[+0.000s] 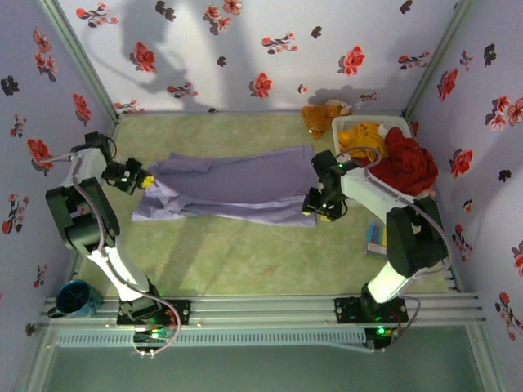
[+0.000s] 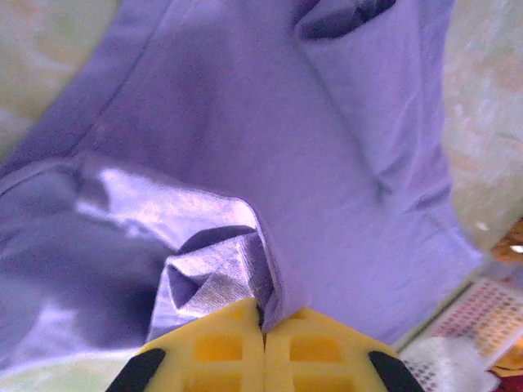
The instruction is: Fold and stack the t-shirts
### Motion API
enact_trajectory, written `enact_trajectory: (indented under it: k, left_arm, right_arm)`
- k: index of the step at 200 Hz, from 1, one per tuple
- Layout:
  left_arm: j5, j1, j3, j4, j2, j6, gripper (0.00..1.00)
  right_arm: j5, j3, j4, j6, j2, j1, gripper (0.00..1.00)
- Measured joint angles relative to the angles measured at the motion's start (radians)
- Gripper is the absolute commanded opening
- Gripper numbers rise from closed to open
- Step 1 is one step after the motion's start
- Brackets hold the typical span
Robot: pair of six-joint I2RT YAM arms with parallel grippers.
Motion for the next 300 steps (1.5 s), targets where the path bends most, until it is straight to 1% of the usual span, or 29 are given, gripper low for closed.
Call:
enact_trajectory:
  k: [7, 14, 19, 25, 29, 38, 52, 70, 84, 99, 123, 136, 149, 166, 173, 188, 202, 230, 246, 257, 266, 278, 300]
  left_arm:
    - [0.023, -0.001, 0.006, 0.029, 0.027, -0.029, 0.09]
    - [0.048, -0.002, 0.007, 0.064, 0.051, -0.06, 0.17]
    - [0.064, -0.002, 0.006, 0.089, 0.064, -0.075, 0.29]
    - [0.09, -0.002, 0.006, 0.122, 0.083, -0.101, 0.49]
    - [0.103, -0.002, 0.004, 0.144, 0.091, -0.125, 0.57]
    - [0.13, -0.003, 0.001, 0.183, 0.105, -0.15, 0.63]
    - [0.147, -0.002, 0.004, 0.196, 0.11, -0.159, 0.66]
    - [0.119, -0.002, 0.053, 0.12, 0.109, -0.106, 0.66]
    - [0.055, 0.0, 0.095, 0.037, 0.092, -0.034, 0.66]
    - [-0.023, 0.006, 0.098, -0.043, 0.04, 0.044, 0.66]
    - [-0.111, 0.029, 0.023, -0.122, -0.082, 0.134, 0.65]
    - [-0.137, 0.045, -0.037, -0.146, -0.132, 0.163, 0.64]
    - [-0.154, 0.056, -0.089, -0.161, -0.149, 0.18, 0.62]
    - [-0.179, 0.062, -0.148, -0.163, -0.142, 0.196, 0.61]
    - [-0.192, 0.062, -0.166, -0.165, -0.139, 0.204, 0.6]
    - [-0.229, 0.062, -0.182, -0.175, -0.131, 0.219, 0.58]
    - [-0.264, 0.062, -0.183, -0.178, -0.126, 0.235, 0.57]
    - [-0.324, 0.062, -0.183, -0.188, -0.108, 0.267, 0.54]
    - [-0.363, 0.062, -0.183, -0.2, -0.087, 0.286, 0.52]
    - [-0.385, 0.062, -0.183, -0.205, -0.078, 0.297, 0.45]
    - [-0.399, 0.062, -0.184, -0.204, -0.076, 0.307, 0.41]
    - [-0.408, 0.062, -0.19, -0.2, -0.076, 0.315, 0.4]
    - [-0.411, 0.062, -0.217, -0.183, -0.076, 0.315, 0.34]
  right_arm:
    - [-0.003, -0.004, 0.008, 0.001, 0.007, 0.003, 0.52]
    - [-0.004, -0.005, 0.016, 0.001, 0.016, 0.003, 0.52]
    - [-0.005, -0.006, 0.022, 0.001, 0.023, 0.005, 0.52]
    - [-0.006, -0.007, 0.029, 0.002, 0.031, 0.005, 0.52]
    - [-0.007, -0.008, 0.034, 0.002, 0.038, 0.005, 0.52]
    - [-0.007, -0.009, 0.043, 0.002, 0.052, 0.006, 0.52]
    - [-0.005, -0.01, 0.051, 0.002, 0.07, 0.011, 0.52]
    - [0.008, -0.01, 0.05, 0.002, 0.076, 0.023, 0.52]
    - [0.032, -0.009, 0.047, 0.001, 0.079, 0.04, 0.52]
    - [0.057, -0.009, 0.037, 0.0, 0.087, 0.057, 0.52]
    - [0.09, -0.009, 0.019, 0.0, 0.105, 0.076, 0.51]
    - [0.1, -0.009, 0.016, -0.001, 0.112, 0.08, 0.49]
    - [0.107, -0.009, 0.016, -0.003, 0.12, 0.08, 0.47]
    - [0.112, -0.009, 0.017, -0.01, 0.137, 0.08, 0.41]
    - [0.112, -0.009, 0.017, -0.012, 0.143, 0.08, 0.4]
    - [0.114, -0.009, 0.019, -0.011, 0.15, 0.08, 0.39]
    - [0.116, -0.009, 0.023, -0.012, 0.154, 0.08, 0.34]
    - [0.115, -0.009, 0.037, -0.02, 0.163, 0.082, 0.15]
    - [0.116, -0.008, 0.04, -0.029, 0.163, 0.084, 0.08]
    - [0.118, -0.008, 0.039, -0.029, 0.161, 0.084, 0.03]
    - [0.12, -0.008, 0.038, -0.031, 0.158, 0.084, 0.02]
    - [0.126, -0.008, 0.038, -0.033, 0.157, 0.084, 0.0]
    - [0.13, -0.008, 0.037, -0.033, 0.156, 0.084, 0.0]
